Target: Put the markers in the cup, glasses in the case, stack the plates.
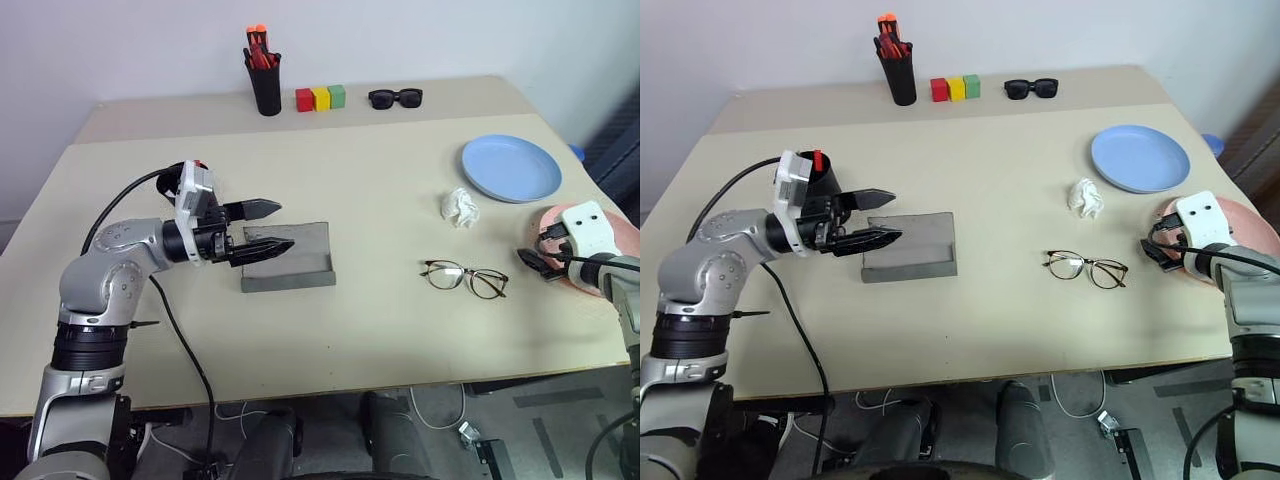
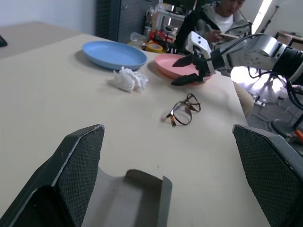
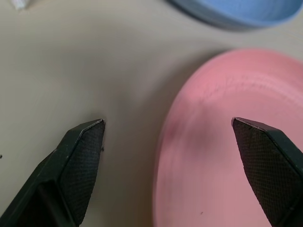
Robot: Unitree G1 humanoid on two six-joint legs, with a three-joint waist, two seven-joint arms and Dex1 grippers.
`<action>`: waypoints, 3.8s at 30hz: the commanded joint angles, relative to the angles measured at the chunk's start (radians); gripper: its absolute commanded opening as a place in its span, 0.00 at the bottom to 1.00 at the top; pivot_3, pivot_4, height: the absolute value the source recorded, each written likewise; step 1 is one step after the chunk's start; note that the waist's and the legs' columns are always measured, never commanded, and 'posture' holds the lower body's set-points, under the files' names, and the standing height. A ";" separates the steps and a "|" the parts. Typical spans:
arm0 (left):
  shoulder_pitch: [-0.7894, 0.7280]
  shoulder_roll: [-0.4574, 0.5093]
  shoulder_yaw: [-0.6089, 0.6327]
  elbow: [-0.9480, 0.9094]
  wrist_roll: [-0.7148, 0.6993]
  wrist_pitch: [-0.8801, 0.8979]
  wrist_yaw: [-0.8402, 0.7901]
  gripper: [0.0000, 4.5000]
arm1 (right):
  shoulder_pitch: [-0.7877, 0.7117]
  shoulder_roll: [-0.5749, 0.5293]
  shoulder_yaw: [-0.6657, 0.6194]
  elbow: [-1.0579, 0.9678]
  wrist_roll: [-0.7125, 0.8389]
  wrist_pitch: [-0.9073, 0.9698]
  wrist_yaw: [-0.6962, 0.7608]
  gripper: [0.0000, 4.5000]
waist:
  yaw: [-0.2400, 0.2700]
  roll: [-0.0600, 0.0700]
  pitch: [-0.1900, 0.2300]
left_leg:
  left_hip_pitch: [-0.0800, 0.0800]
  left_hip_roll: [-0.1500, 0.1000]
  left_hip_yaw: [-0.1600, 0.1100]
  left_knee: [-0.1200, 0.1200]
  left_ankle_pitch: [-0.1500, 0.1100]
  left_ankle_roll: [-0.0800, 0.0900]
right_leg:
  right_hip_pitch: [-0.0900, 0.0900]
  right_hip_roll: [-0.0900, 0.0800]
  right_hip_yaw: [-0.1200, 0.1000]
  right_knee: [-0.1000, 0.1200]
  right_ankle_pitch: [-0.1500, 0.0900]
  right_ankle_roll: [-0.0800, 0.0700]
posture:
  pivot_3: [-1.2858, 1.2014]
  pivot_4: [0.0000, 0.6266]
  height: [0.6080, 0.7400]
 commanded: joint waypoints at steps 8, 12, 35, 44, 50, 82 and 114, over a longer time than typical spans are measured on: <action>-0.003 -0.005 0.022 -0.053 -0.021 -0.017 0.049 1.00 | -0.031 -0.023 -0.069 0.016 0.031 0.106 -0.013 0.11 | 0.005 0.000 0.000 | 0.000 0.000 0.000 0.000 0.000 0.000 | 0.001 0.000 0.000 -0.001 0.000 0.000 | 0.52 0.24 1.00; -0.016 -0.013 0.022 -0.037 -0.021 -0.022 0.063 1.00 | -0.075 -0.021 -0.084 0.029 0.020 0.056 -0.042 0.01 | 0.001 0.000 0.000 | 0.000 0.000 0.000 0.001 0.000 0.000 | 0.001 0.000 0.000 -0.001 0.000 0.001 | 0.52 0.24 1.00; 0.091 -0.090 0.058 -0.060 0.010 -0.178 0.186 1.00 | -0.734 0.214 0.173 0.856 -0.216 -0.684 -0.134 0.01 | 0.000 0.000 0.000 | -0.002 0.000 0.000 -0.002 0.001 -0.002 | -0.001 0.000 0.000 -0.007 0.003 0.001 | 0.52 0.24 1.00; 0.123 -0.091 0.058 -0.070 0.006 -0.189 0.194 1.00 | -0.744 0.219 0.179 0.882 -0.244 -0.735 -0.142 0.01 | -0.020 0.000 0.001 | -0.002 0.000 0.001 -0.002 0.001 -0.003 | 0.000 0.001 0.001 -0.007 0.004 0.000 | 0.52 0.24 1.00; 0.112 -0.089 0.050 -0.053 0.010 -0.198 0.177 1.00 | -0.711 0.175 0.171 0.841 -0.234 -0.701 -0.077 0.01 | -0.027 0.000 0.001 | -0.002 0.000 0.001 -0.002 0.001 -0.001 | -0.001 0.001 0.001 -0.007 0.004 0.000 | 0.52 0.24 1.00; 0.030 -0.079 0.014 0.020 0.024 -0.173 0.116 1.00 | 0.171 -0.063 -0.148 -0.486 0.139 0.196 0.198 0.66 | 0.003 0.001 0.000 | 0.000 0.000 0.001 0.001 0.000 0.000 | 0.003 0.001 0.001 -0.007 0.005 0.001 | 0.52 0.24 1.00; 0.083 -0.081 0.008 -0.102 -0.001 -0.131 0.188 1.00 | 0.078 -0.210 0.265 -0.419 -0.119 -0.206 0.441 0.58 | 0.005 -0.001 0.001 | -0.001 0.001 0.002 0.001 0.000 0.000 | 0.004 0.001 0.000 -0.012 0.007 0.003 | 0.52 0.24 1.00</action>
